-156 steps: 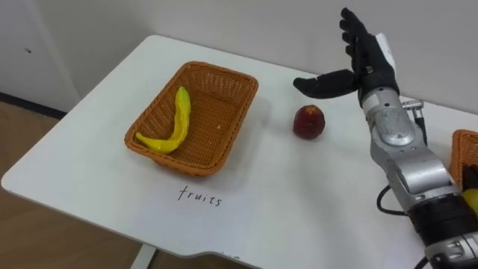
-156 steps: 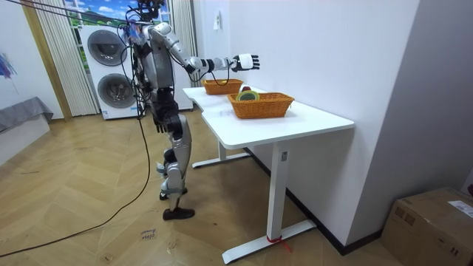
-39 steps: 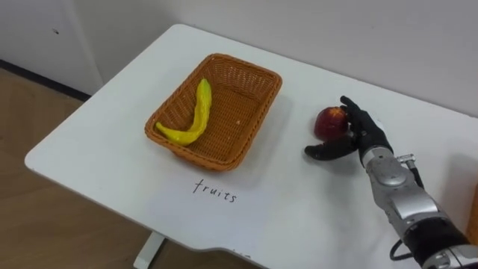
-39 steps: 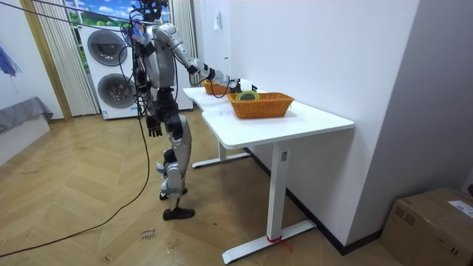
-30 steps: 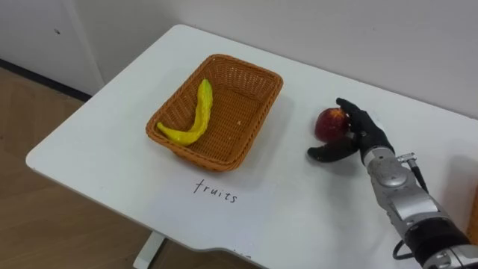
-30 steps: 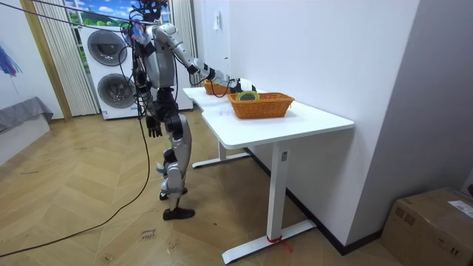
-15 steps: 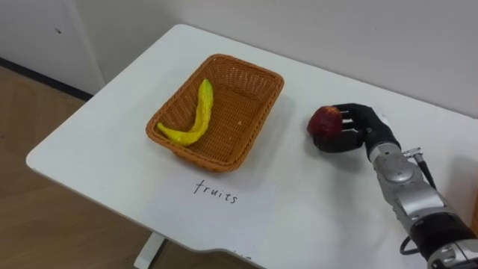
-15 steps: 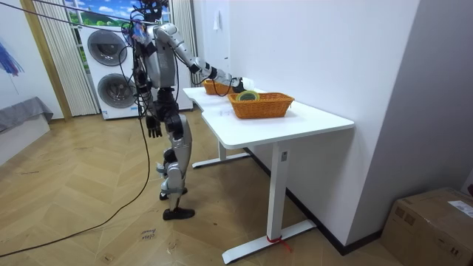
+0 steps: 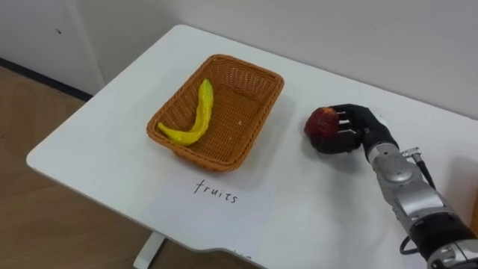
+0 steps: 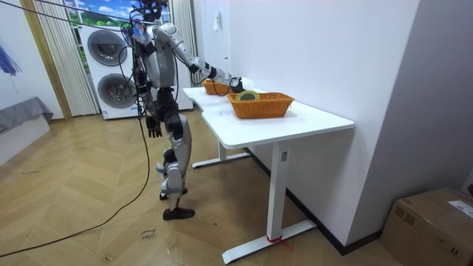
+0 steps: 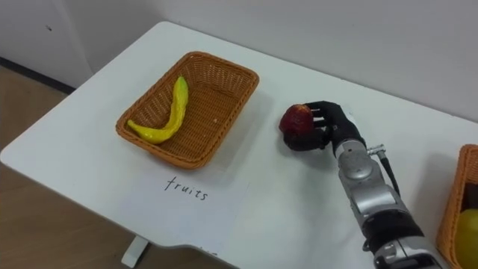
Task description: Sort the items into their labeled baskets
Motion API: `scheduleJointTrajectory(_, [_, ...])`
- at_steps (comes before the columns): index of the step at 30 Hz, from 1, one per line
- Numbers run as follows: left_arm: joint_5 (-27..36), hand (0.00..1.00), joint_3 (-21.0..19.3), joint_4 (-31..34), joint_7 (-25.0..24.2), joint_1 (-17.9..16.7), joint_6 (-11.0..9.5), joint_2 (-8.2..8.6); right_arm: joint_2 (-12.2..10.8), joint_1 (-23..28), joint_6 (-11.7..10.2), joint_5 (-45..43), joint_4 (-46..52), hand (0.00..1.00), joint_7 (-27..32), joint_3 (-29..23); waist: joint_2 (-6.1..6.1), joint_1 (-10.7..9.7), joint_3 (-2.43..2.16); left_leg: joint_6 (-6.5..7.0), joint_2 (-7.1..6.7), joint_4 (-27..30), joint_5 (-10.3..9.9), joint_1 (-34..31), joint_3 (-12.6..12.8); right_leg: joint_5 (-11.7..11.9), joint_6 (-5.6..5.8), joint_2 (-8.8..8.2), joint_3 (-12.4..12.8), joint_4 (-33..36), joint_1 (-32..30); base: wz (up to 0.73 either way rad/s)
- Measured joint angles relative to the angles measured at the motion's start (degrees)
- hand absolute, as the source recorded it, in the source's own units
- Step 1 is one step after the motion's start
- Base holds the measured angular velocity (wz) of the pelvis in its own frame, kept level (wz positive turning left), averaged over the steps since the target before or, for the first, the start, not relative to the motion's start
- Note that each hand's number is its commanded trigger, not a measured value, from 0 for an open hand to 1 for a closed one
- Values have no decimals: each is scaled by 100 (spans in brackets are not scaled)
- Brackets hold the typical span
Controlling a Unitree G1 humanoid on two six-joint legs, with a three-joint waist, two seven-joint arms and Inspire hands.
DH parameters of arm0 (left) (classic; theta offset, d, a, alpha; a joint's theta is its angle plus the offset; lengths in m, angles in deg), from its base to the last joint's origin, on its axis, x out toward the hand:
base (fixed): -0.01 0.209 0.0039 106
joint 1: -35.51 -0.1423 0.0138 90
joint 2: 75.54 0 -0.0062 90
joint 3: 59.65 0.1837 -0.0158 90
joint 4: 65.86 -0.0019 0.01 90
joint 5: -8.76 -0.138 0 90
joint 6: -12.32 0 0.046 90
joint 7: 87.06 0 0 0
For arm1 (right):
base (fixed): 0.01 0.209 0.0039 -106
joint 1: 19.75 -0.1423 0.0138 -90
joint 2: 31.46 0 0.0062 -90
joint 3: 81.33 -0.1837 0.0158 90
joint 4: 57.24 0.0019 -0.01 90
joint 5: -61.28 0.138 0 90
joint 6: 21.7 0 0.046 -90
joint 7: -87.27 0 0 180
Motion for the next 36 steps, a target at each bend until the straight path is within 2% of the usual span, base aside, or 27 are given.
scheduleJointTrajectory(5, [2,0,-4,51,-2,25,11,-24,-1,0,12,0,23,100,0,-13,-14,-41,-10,2,-1,73,0,6,9,0,0,-3,11,0,24,1])
scheduleJointTrajectory(9, [-2,0,-21,46,3,131,19,-31,-4,3,60,-1,646,100,10,-98,72,-153,50,2,1,47,-1,-1,26,0,1,-1,55,1,22,0])
scheduleJointTrajectory(11, [-20,0,-52,47,14,161,16,-29,-5,5,60,-9,988,100,71,-190,102,-160,48,1,7,37,-1,1,60,0,1,3,85,0,9,-6])
scheduleJointTrajectory(16, [-15,0,-240,56,116,157,39,32,-4,11,60,-81,1733,100,280,-352,113,-285,30,2,6,23,0,60,73,0,2,2,74,2,32,-2])
scheduleJointTrajectory(18, [-21,0,-278,107,124,161,40,73,-3,13,74,-165,1936,100,326,-360,120,-307,-10,3,4,27,0,85,75,0,2,-1,76,4,41,0])
scheduleJointTrajectory(21, [-25,0,-286,107,125,231,39,88,-1,13,145,-326,2317,100,322,-360,146,-323,-33,3,4,28,1,110,69,0,2,-2,90,3,76,0])
scheduleJointTrajectory(25, [-23,0,-290,107,126,307,37,78,2,13,177,-320,2590,100,310,-358,144,-336,-35,5,3,-13,2,193,72,-2,6,-4,94,3,143,0])
scheduleJointTrajectory(29, [-32,0,-297,80,124,348,30,67,12,12,183,-323,2785,100,279,-359,100,-318,-58,5,1,-34,2,195,72,-5,11,-8,91,8,156,0])
scheduleJointTrajectory(34, [-188,0,-276,38,116,362,26,57,30,-16,183,-326,2792,100,138,-341,23,-276,-33,4,3,-29,1,192,69,-6,12,-2,92,8,158,0])
scheduleJointTrajectory(36, [-189,0,-218,39,115,363,28,28,18,-61,183,-441,2804,100,117,-314,-19,-265,10,3,2,-16,2,167,54,-6,12,2,82,8,148,3])
